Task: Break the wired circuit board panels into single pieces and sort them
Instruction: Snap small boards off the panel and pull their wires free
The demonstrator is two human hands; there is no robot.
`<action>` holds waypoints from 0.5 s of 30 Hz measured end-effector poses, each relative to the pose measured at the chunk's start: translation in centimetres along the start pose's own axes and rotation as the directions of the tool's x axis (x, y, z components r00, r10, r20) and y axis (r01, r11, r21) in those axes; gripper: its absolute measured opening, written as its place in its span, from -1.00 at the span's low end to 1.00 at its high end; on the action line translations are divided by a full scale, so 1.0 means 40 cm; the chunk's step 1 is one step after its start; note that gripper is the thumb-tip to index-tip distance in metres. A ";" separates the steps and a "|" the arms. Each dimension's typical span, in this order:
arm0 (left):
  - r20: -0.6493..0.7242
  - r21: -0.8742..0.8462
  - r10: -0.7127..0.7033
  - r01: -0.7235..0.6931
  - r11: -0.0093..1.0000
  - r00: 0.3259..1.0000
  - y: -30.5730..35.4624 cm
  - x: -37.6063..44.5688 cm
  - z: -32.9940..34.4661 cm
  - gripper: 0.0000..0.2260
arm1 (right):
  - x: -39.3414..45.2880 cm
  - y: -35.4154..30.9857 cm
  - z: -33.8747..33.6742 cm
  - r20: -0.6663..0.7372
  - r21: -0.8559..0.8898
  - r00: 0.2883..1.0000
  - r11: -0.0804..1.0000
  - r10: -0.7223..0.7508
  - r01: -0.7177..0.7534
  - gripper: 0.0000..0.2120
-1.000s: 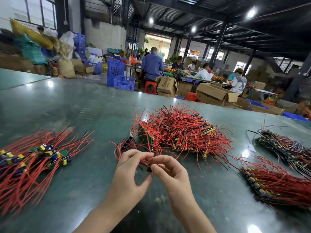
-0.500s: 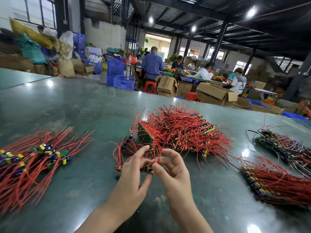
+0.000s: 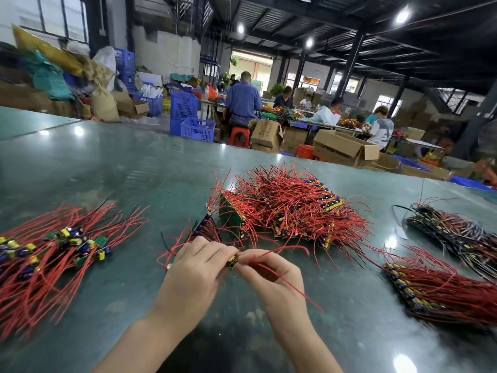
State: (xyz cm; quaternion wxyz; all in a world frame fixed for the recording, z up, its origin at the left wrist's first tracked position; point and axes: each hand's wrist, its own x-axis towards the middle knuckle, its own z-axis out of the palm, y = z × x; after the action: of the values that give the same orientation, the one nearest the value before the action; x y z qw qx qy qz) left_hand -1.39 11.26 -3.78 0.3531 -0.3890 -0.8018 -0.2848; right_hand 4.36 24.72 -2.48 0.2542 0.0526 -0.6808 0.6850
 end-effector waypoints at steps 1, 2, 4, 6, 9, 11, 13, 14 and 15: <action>-0.003 0.024 0.023 -0.023 0.999 1.000 -0.005 0.000 0.001 -0.75 | 0.000 0.004 -0.003 -0.006 -0.022 1.000 1.000 0.003 -0.004 -0.74; 0.004 0.038 0.034 -0.034 0.999 0.999 -0.010 0.000 0.001 -0.75 | -0.001 0.006 -0.006 -0.009 -0.060 1.000 0.998 -0.017 0.016 -0.76; 0.033 0.052 0.035 -0.037 0.998 0.999 -0.016 0.002 0.000 -0.77 | -0.001 0.009 -0.015 0.002 -0.168 0.991 0.977 -0.132 0.130 -0.80; 0.069 0.058 0.028 -0.032 0.998 0.997 -0.021 0.003 -0.001 -0.83 | -0.001 0.012 -0.023 0.058 -0.365 0.945 0.874 -0.322 0.320 -0.83; 0.103 0.028 0.001 -0.004 1.000 0.995 -0.025 0.002 -0.001 -0.85 | -0.003 0.017 -0.028 0.132 -0.450 0.895 0.779 -0.426 0.438 -0.87; 0.105 -0.011 -0.018 0.019 1.000 0.994 -0.027 0.000 -0.002 -0.85 | -0.004 0.011 -0.027 0.072 -0.351 0.937 0.871 -0.342 0.345 -0.87; 0.101 -0.049 -0.019 0.024 0.998 0.995 -0.029 0.000 -0.003 -0.86 | -0.004 0.004 -0.025 0.041 -0.198 0.980 0.960 -0.196 0.200 -0.84; 0.102 -0.062 -0.012 0.018 0.998 0.995 -0.030 0.002 -0.004 -0.86 | -0.002 0.000 -0.025 0.048 -0.142 0.987 0.977 -0.151 0.157 -0.82; 0.104 -0.071 -0.007 0.014 0.997 0.995 -0.031 0.004 -0.004 -0.85 | -0.001 -0.005 -0.026 0.054 -0.109 0.990 0.985 -0.131 0.136 -0.81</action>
State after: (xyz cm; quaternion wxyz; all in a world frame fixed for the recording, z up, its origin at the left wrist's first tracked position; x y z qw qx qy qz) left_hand -2.42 10.54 -3.79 0.2954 -0.4114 -0.8103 -0.2948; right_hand 4.77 25.71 -2.39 0.2862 0.0999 -0.7189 0.6255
